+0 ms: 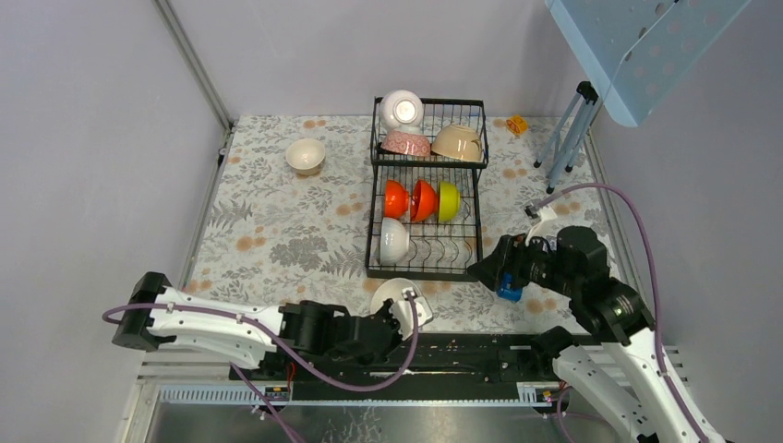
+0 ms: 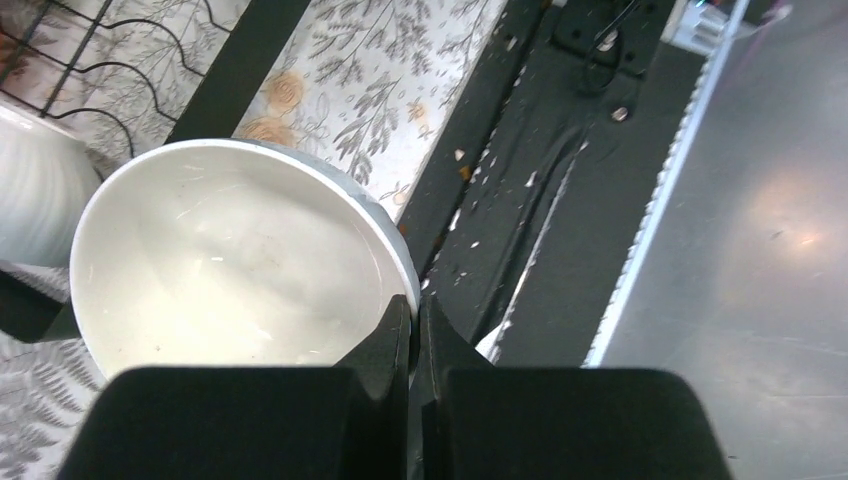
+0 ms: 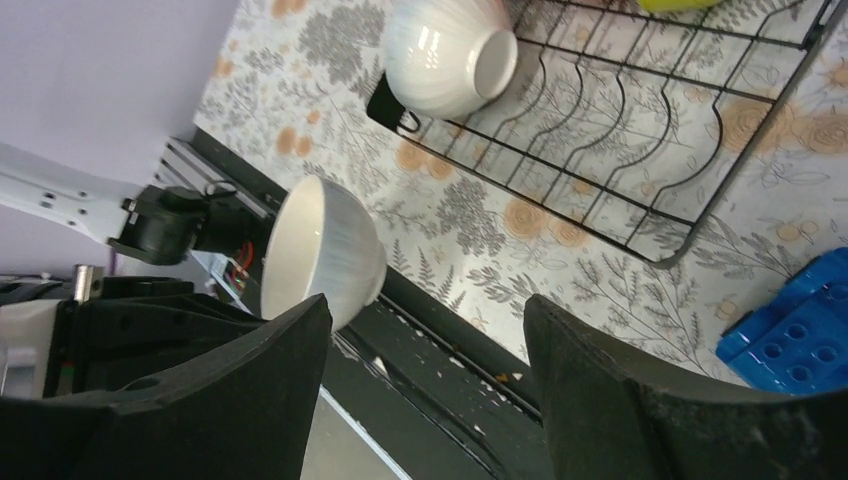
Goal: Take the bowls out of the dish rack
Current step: Place the bowl at the center of the board.
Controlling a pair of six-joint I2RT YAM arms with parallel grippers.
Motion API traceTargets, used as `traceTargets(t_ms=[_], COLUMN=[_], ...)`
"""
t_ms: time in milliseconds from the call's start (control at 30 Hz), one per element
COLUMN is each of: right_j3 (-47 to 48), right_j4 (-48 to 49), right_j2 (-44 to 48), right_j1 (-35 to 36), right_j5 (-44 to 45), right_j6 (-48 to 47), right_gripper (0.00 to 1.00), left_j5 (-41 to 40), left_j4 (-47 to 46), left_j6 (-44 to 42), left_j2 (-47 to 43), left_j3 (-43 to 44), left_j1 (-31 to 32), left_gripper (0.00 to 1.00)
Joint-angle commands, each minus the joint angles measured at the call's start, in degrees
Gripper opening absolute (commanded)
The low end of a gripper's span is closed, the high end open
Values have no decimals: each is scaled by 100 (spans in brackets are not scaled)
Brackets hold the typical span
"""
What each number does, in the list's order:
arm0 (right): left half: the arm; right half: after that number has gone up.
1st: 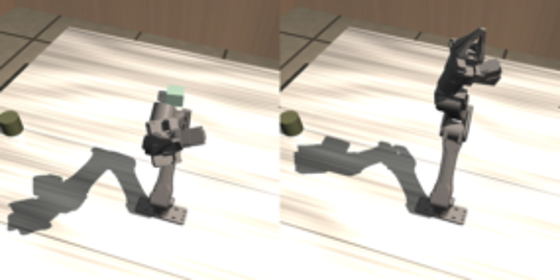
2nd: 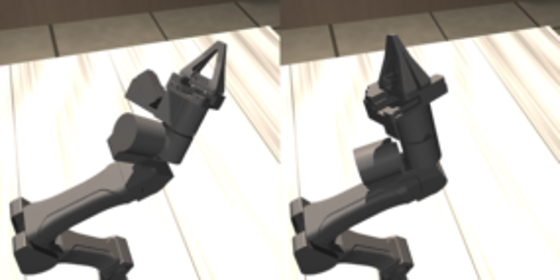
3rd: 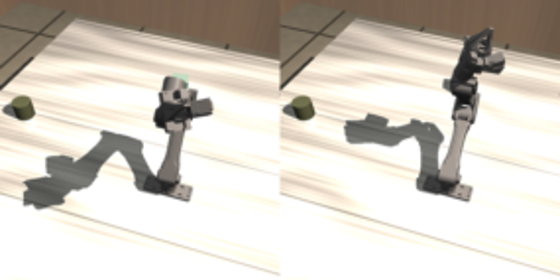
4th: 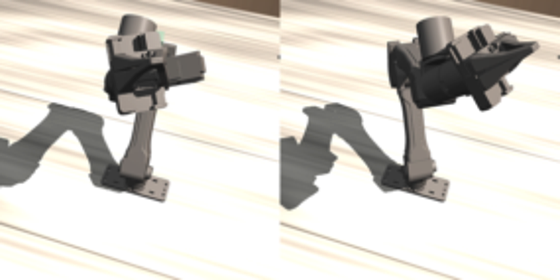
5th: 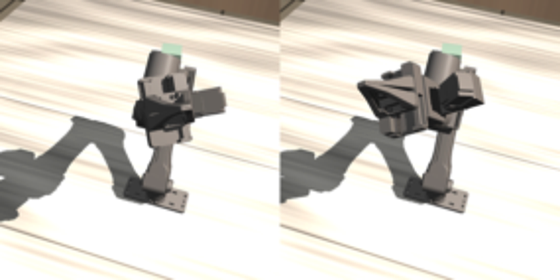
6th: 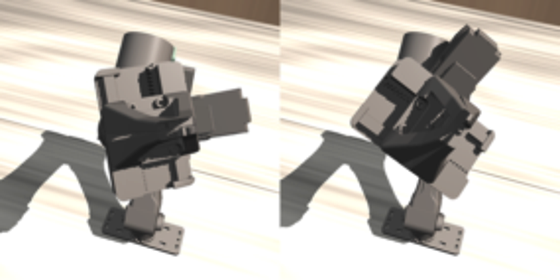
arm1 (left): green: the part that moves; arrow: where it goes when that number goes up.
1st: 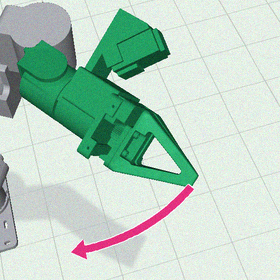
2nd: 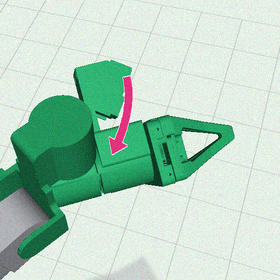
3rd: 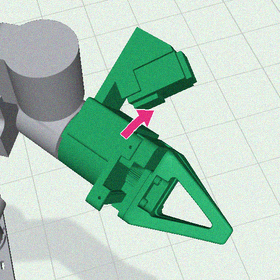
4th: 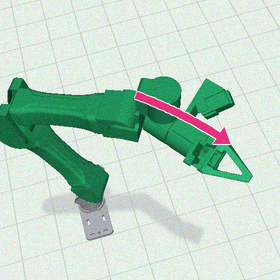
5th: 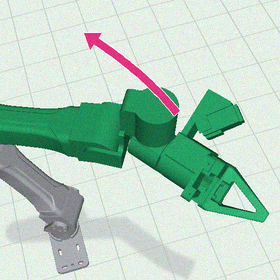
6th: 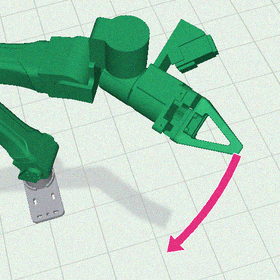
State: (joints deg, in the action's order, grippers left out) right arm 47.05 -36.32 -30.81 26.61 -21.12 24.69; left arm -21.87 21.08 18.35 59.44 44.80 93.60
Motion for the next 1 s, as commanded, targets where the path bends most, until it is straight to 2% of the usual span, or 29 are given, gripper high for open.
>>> traceTargets(t_ms=[0, 233, 300, 500, 767, 967], right_j3=[294, 548, 703, 1160, 1109, 749], right_j4=[-355, -411, -415, -223, 182, 521], right_j2=[-404, -926, -1141, -2137, -2906, -3126], right_j1=[-22, 282, 683, 2728, 4175, 4386], right_j5=[-163, -63, 292, 2249, 2938, 3051], right_j6=[-500, -582, -548, -327, -84, 155], right_gripper=[77, 74, 74, 74, 74, 70], left_j5=[-830, -600, -476, -415, -207, -103], left_j4=[170, 285, 288, 262, 291, 285], left_j6=[-499, -1040, -1134, -1237, -1296, -1364], left_j2=[131, 239, 260, 184, 2, 139], left_j3=[348, 234, 210, 121, -94, -61], left_j1=[288, 590, 642, 742, 873, 972], left_gripper=[0, 0, 0, 0, 0, 0])
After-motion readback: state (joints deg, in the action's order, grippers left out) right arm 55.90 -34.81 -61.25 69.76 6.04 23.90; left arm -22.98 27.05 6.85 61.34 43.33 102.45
